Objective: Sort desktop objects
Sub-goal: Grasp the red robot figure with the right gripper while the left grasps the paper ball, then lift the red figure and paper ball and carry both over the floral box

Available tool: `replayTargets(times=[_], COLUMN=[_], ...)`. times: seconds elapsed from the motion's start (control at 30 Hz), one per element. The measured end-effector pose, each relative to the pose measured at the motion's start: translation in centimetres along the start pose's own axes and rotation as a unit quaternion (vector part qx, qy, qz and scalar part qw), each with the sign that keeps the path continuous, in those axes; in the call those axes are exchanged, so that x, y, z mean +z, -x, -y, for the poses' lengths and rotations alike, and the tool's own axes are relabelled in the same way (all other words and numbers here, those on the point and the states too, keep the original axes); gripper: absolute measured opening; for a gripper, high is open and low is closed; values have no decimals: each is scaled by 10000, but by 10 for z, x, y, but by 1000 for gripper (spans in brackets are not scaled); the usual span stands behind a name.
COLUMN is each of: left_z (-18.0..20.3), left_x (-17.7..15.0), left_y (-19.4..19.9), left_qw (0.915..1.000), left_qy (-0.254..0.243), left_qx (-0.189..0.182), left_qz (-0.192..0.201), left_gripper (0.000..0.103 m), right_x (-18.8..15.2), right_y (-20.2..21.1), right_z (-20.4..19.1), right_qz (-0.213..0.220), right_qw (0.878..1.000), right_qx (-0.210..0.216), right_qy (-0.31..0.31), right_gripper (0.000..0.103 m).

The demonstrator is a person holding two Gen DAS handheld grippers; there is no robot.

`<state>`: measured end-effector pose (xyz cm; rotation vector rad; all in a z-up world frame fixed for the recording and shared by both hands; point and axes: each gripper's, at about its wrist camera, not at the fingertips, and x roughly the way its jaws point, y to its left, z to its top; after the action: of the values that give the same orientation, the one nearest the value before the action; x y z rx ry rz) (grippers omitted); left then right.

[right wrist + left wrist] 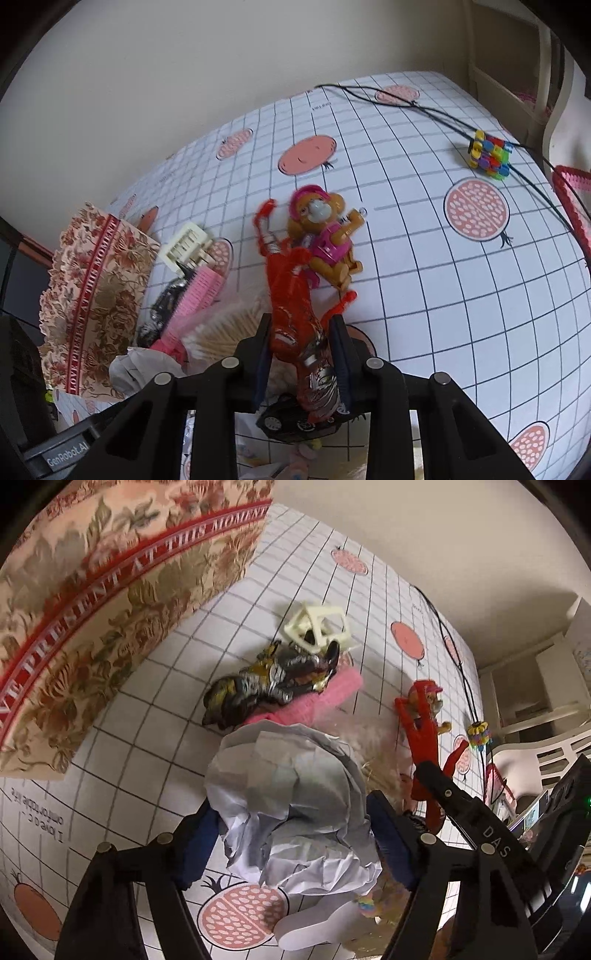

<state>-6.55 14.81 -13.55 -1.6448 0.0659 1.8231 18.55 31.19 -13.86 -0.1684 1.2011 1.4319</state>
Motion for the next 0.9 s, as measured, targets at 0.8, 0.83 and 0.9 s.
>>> replayTargets(times=[0.8, 0.83, 0.9], left_z=[15, 17, 22], left_x=[30, 32, 36], left_y=[67, 73, 86], left_qw=[9930, 9918, 9888], left_qy=[35, 46, 25], left_qx=[-512, -582, -705], left_qz=[1061, 1141, 1318], left_gripper=[77, 76, 76], right_x=[32, 34, 37], right_y=[93, 101, 114], right_z=[-46, -51, -60], right_qz=[1711, 1809, 1974], right_qw=[9779, 9754, 9711], right_qx=[1186, 1252, 1340], right_qy=[-191, -148, -82], right_gripper=[30, 30, 30])
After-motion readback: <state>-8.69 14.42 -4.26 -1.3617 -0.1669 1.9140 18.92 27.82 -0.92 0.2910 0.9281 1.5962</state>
